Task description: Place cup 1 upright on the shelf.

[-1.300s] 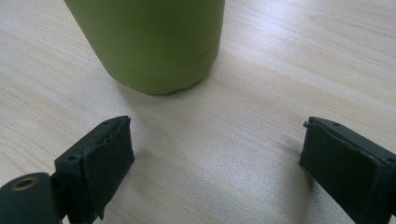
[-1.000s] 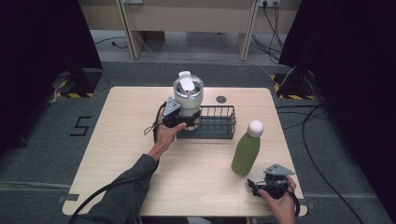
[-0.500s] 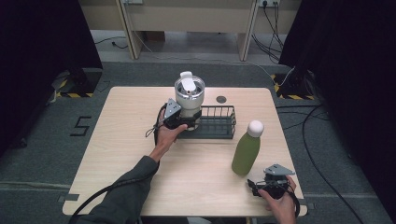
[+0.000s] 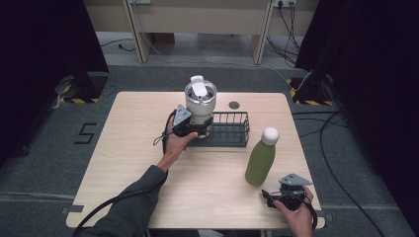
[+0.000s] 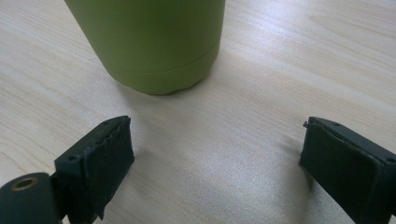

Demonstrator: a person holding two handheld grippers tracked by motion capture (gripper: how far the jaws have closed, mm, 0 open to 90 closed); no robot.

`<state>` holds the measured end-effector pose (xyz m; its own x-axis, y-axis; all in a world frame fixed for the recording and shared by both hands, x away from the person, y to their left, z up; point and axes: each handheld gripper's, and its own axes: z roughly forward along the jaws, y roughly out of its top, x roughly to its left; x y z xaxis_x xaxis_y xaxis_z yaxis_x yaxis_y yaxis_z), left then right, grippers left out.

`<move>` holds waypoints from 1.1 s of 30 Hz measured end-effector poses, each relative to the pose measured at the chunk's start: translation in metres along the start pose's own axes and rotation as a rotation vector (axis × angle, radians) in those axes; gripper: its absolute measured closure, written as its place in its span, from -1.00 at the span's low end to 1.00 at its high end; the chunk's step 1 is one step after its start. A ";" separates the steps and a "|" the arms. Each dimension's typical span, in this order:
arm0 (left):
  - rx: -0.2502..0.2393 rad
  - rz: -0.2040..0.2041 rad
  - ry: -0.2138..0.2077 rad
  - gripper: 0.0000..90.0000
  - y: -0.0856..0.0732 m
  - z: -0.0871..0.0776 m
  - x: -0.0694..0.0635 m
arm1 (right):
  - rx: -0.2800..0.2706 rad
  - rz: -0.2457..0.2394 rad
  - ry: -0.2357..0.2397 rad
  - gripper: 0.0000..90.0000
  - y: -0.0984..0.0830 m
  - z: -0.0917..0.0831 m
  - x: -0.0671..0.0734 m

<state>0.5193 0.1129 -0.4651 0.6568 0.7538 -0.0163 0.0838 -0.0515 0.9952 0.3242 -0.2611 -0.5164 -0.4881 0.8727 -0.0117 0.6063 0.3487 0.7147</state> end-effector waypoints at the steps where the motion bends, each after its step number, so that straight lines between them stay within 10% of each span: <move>1: 0.001 -0.002 0.000 -0.78 0.000 0.000 0.000 | 0.000 0.001 -0.001 -0.79 0.000 0.000 0.000; 33: 0.010 0.010 0.001 -0.78 -0.003 -0.007 0.000 | 0.000 0.000 0.000 -0.79 0.000 0.000 0.000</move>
<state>0.5141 0.1177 -0.4677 0.6570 0.7539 -0.0066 0.0846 -0.0650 0.9943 0.3242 -0.2611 -0.5164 -0.4879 0.8728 -0.0115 0.6065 0.3485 0.7146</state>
